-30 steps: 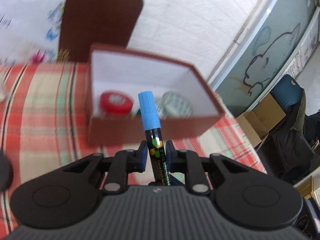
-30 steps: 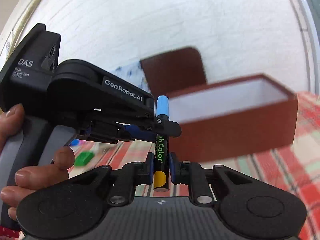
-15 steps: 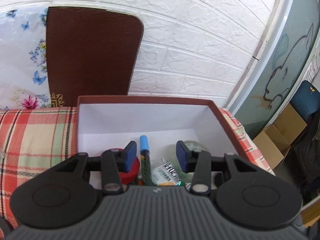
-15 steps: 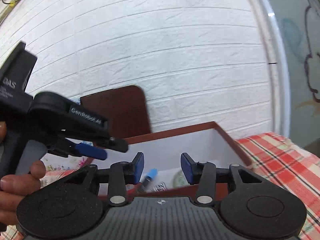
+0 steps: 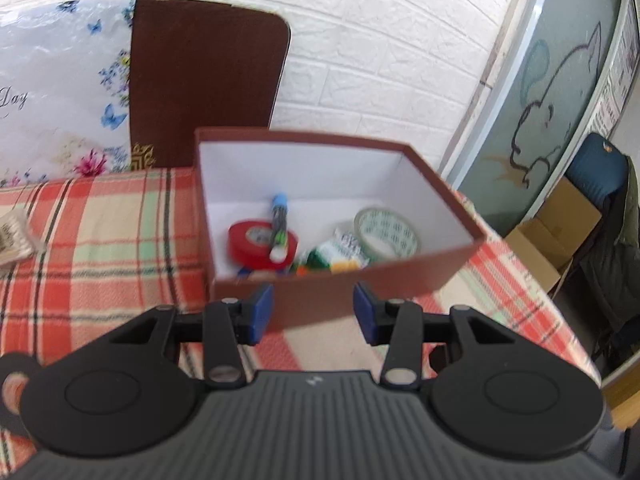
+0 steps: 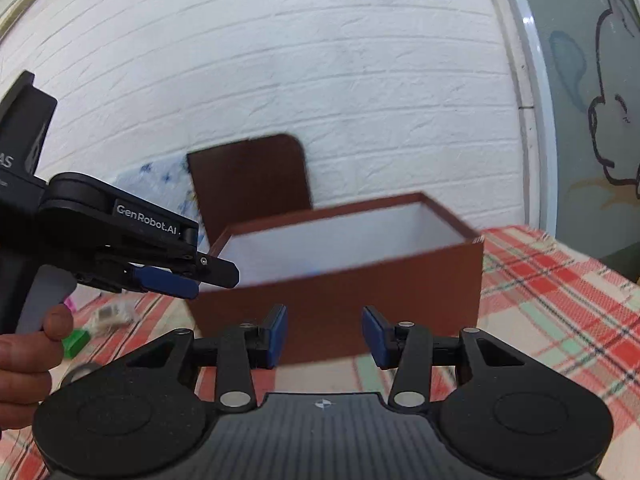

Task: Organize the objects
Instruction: 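Move the left tool toward the bag of cotton swabs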

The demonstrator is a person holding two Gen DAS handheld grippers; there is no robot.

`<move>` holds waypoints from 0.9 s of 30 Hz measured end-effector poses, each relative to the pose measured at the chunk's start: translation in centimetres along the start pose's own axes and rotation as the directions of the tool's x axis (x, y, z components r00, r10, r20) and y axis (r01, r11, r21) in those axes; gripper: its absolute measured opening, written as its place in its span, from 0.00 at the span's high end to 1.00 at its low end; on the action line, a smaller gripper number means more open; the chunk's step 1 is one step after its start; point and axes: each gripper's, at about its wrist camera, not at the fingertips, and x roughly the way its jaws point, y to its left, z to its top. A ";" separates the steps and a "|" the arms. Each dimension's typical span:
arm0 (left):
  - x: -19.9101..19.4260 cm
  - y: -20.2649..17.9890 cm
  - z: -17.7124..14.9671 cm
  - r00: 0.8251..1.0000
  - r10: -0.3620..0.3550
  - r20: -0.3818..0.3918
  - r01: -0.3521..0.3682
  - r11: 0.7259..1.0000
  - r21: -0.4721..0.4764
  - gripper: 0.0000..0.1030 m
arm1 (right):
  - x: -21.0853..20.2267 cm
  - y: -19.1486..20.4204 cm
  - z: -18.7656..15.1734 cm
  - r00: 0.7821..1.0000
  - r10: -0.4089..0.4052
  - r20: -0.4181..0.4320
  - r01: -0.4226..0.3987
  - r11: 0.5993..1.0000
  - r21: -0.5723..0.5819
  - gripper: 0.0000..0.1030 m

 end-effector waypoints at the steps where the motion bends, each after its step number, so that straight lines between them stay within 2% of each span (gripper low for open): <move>1: -0.4 0.3 -0.9 1.000 0.008 -0.012 -0.008 1.000 0.011 0.55 | -0.2 0.4 -0.5 1.000 0.011 -0.025 -0.011 1.000 -0.002 0.57; 4: -2.0 2.6 -3.8 0.998 0.050 -0.033 -0.050 0.999 0.021 0.55 | -0.3 2.2 -2.2 0.992 0.060 -0.113 -0.062 0.998 -0.018 0.57; 7: -3.9 7.3 -6.4 0.991 0.126 -0.039 -0.127 0.991 -0.037 0.55 | -0.1 5.0 -3.5 0.971 0.147 -0.190 -0.161 0.985 -0.061 0.57; 9: -5.6 11.8 -7.9 0.977 0.207 -0.047 -0.211 0.972 -0.108 0.55 | 0.0 7.1 -4.2 0.950 0.205 -0.233 -0.233 0.968 -0.097 0.57; 10: -6.5 14.1 -8.6 0.964 0.259 -0.052 -0.264 0.954 -0.139 0.55 | 0.4 8.1 -4.5 0.939 0.231 -0.256 -0.266 0.957 -0.112 0.57; 13: -8.9 21.1 -10.3 0.903 0.421 -0.082 -0.429 0.880 -0.204 0.55 | 1.8 11.5 -5.1 0.905 0.293 -0.309 -0.351 0.924 -0.153 0.57; 15: -10.5 25.3 -11.2 0.851 0.519 -0.078 -0.521 0.820 -0.236 0.55 | 2.9 13.8 -5.2 0.886 0.328 -0.328 -0.401 0.897 -0.187 0.57; 16: -11.1 27.1 -11.7 0.825 0.560 -0.073 -0.559 0.790 -0.252 0.55 | 3.3 14.9 -5.1 0.875 0.350 -0.335 -0.430 0.880 -0.203 0.57; 18: -11.8 30.3 -12.8 0.784 0.617 -0.067 -0.606 0.739 -0.295 0.54 | 5.0 17.1 -4.8 0.857 0.385 -0.342 -0.471 0.854 -0.219 0.57; 19: -12.1 31.4 -13.4 0.767 0.640 -0.039 -0.618 0.722 -0.312 0.53 | 6.1 18.0 -4.3 0.852 0.399 -0.337 -0.486 0.843 -0.230 0.57; 21: -12.3 32.0 -15.1 0.729 0.682 0.052 -0.639 0.706 -0.305 0.48 | 8.6 20.5 -3.2 0.866 0.392 -0.312 -0.476 0.837 -0.269 0.56; 23: -12.7 32.0 -15.3 0.735 0.672 0.090 -0.617 0.718 -0.320 0.46 | 11.9 22.2 -1.9 0.883 0.362 -0.298 -0.444 0.850 -0.283 0.51; 24: -12.6 31.8 -15.3 0.735 0.672 0.093 -0.618 0.720 -0.317 0.46 | 13.8 22.9 -1.3 0.888 0.350 -0.298 -0.432 0.856 -0.282 0.42; 27: -12.8 32.1 -15.3 0.747 0.656 0.107 -0.592 0.730 -0.341 0.45 | 19.6 24.6 -0.4 0.887 0.332 -0.320 -0.422 0.864 -0.274 0.31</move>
